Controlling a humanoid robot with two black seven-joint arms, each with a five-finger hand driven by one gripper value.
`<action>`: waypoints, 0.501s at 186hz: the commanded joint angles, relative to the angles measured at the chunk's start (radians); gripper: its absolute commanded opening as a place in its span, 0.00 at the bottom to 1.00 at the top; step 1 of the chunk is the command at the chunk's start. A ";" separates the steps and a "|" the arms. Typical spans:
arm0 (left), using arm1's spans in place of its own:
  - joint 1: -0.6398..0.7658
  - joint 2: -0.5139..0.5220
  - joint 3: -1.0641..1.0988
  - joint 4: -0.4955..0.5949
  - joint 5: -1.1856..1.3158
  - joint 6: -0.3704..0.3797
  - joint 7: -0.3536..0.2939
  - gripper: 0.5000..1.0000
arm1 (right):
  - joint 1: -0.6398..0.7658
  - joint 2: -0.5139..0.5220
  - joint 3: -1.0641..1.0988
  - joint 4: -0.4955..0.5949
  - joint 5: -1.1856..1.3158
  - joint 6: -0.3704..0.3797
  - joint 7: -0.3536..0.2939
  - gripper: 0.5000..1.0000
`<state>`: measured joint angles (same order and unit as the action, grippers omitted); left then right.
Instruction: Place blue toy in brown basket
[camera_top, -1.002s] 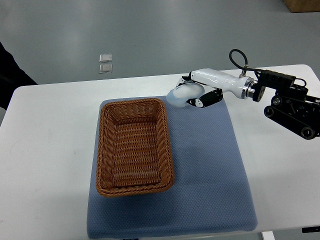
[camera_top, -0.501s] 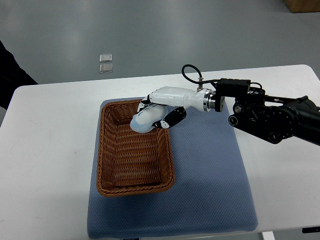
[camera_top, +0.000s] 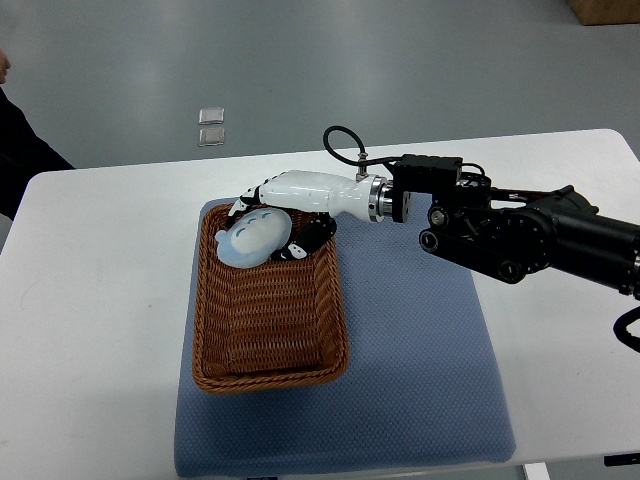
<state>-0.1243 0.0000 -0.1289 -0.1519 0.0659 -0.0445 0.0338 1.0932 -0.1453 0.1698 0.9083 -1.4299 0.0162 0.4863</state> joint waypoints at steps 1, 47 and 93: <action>0.000 0.000 0.000 0.000 0.000 0.000 -0.002 1.00 | -0.006 0.000 0.001 0.000 0.000 -0.009 0.000 0.79; 0.000 0.000 0.000 0.000 0.000 0.000 0.000 1.00 | -0.038 -0.028 0.043 -0.039 0.054 -0.070 -0.011 0.79; 0.000 0.000 0.000 0.000 0.000 0.000 0.000 1.00 | -0.197 -0.115 0.283 -0.097 0.341 -0.090 -0.054 0.79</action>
<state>-0.1243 0.0000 -0.1289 -0.1519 0.0659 -0.0445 0.0337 0.9777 -0.2222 0.3304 0.8194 -1.1930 -0.0802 0.4625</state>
